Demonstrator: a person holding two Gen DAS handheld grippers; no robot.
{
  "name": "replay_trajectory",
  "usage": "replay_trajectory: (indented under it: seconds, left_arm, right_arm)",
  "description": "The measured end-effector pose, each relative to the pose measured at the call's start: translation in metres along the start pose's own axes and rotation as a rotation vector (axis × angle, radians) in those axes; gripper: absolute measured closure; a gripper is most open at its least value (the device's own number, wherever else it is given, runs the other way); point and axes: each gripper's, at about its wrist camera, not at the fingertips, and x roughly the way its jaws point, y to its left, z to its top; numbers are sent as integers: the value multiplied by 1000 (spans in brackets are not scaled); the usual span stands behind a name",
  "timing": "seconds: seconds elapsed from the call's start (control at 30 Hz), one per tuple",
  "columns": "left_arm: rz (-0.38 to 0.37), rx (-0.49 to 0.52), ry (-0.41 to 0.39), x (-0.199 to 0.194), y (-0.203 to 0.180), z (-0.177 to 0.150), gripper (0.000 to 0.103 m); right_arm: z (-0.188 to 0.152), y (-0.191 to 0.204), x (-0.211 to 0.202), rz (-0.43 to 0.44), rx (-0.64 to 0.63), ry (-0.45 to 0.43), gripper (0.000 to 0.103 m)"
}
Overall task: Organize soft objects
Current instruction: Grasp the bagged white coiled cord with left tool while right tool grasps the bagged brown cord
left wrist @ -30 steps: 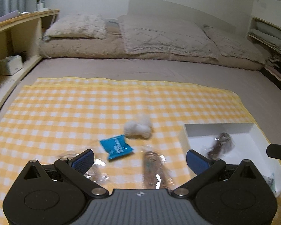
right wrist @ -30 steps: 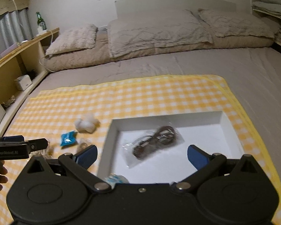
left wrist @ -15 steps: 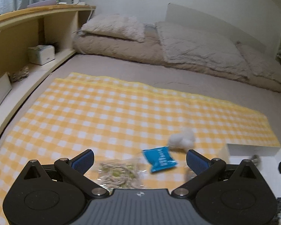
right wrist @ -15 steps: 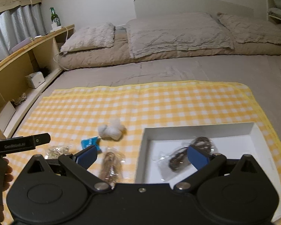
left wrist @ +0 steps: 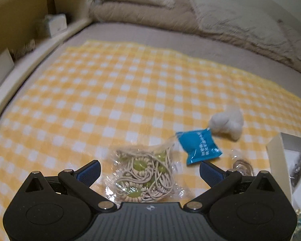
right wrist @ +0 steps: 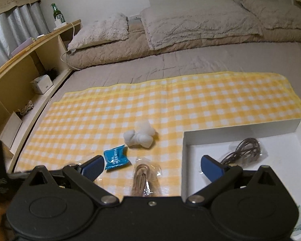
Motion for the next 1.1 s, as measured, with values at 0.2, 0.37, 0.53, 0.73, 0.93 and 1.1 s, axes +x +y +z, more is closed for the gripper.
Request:
replay_trajectory:
  seconds: [0.2, 0.37, 0.53, 0.73, 0.93, 1.1]
  left_arm:
    - [29, -21, 52, 27, -3, 2, 0]
    - [27, -46, 60, 39, 3, 3, 0]
    - [32, -19, 84, 46, 3, 2, 9]
    - [21, -5, 103, 50, 8, -1, 16]
    - [26, 31, 97, 54, 5, -1, 19]
    - [27, 55, 93, 56, 1, 1, 23]
  right_arm:
    - [1, -2, 12, 3, 9, 30, 0]
    - [-3, 3, 25, 17, -17, 71, 4]
    - [-8, 15, 43, 65, -68, 108, 26]
    - [-17, 25, 76, 54, -69, 200, 32]
    - [-27, 27, 102, 27, -41, 286, 37]
    - [-36, 33, 116, 8, -61, 321, 37]
